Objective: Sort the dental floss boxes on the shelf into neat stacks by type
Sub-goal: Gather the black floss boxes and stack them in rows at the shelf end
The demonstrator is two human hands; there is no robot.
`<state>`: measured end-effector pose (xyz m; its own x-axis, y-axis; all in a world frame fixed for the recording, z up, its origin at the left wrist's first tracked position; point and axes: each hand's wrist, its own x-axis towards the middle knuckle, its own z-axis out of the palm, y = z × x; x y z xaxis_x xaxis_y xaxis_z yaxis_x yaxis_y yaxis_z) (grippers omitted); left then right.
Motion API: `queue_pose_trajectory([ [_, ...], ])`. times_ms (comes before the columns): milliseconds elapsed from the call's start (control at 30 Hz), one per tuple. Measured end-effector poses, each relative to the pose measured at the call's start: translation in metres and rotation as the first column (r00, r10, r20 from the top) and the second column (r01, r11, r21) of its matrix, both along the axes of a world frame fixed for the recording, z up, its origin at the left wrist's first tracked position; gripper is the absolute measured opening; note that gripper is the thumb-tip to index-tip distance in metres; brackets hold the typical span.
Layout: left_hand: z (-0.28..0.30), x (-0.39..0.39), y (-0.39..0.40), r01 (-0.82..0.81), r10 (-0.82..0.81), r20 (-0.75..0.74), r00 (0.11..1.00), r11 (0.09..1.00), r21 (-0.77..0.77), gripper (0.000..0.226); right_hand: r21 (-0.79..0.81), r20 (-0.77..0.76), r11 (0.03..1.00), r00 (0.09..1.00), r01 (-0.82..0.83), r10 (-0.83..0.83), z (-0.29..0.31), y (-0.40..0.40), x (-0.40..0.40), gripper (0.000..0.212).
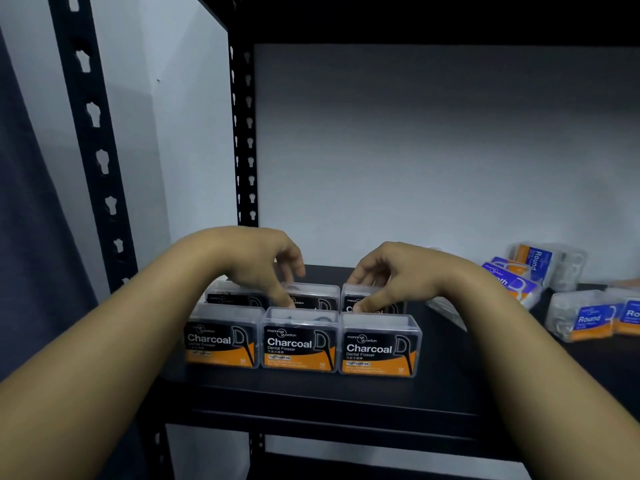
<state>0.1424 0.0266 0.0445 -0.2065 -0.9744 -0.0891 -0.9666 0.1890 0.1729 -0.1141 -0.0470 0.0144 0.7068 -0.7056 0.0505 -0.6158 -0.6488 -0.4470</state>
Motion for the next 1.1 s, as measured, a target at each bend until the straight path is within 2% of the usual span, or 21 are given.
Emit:
queue_pose_trajectory([
  [133,0.01,0.013,0.009,-0.096,0.096,0.015,0.995,0.995,-0.024,0.059,0.013,0.02,1.0,1.0,-0.008,0.008,0.001,0.0,0.0,0.031],
  [233,0.006,0.015,0.009,-0.148,0.148,0.102,0.984,0.989,-0.008,0.053,0.019,0.022,1.0,1.0,-0.017,0.017,0.001,0.001,0.001,0.031],
  [333,0.0,0.015,0.006,-0.165,0.166,0.17,0.971,0.986,-0.024,0.043,0.021,0.03,0.999,0.999,-0.025,0.025,0.001,0.002,0.0,0.03],
  [500,-0.003,0.014,0.003,-0.151,0.155,0.157,0.975,0.988,-0.032,0.039,0.036,0.036,0.999,0.999,-0.037,0.035,0.002,0.004,0.0,0.03],
  [733,-0.003,0.011,-0.001,-0.067,0.067,0.015,0.998,0.998,-0.01,0.031,0.041,0.04,0.999,0.999,-0.017,0.015,0.001,0.005,0.003,0.027],
  [967,-0.002,0.011,0.002,-0.051,0.051,-0.023,0.998,0.999,0.009,0.036,0.038,0.028,0.999,1.0,0.003,-0.004,0.001,0.008,0.004,0.031],
  [1100,0.0,0.011,0.016,-0.009,-0.005,-0.151,0.989,0.996,-0.093,0.044,-0.004,0.083,0.999,0.995,0.051,-0.05,0.003,0.012,0.006,0.036],
])
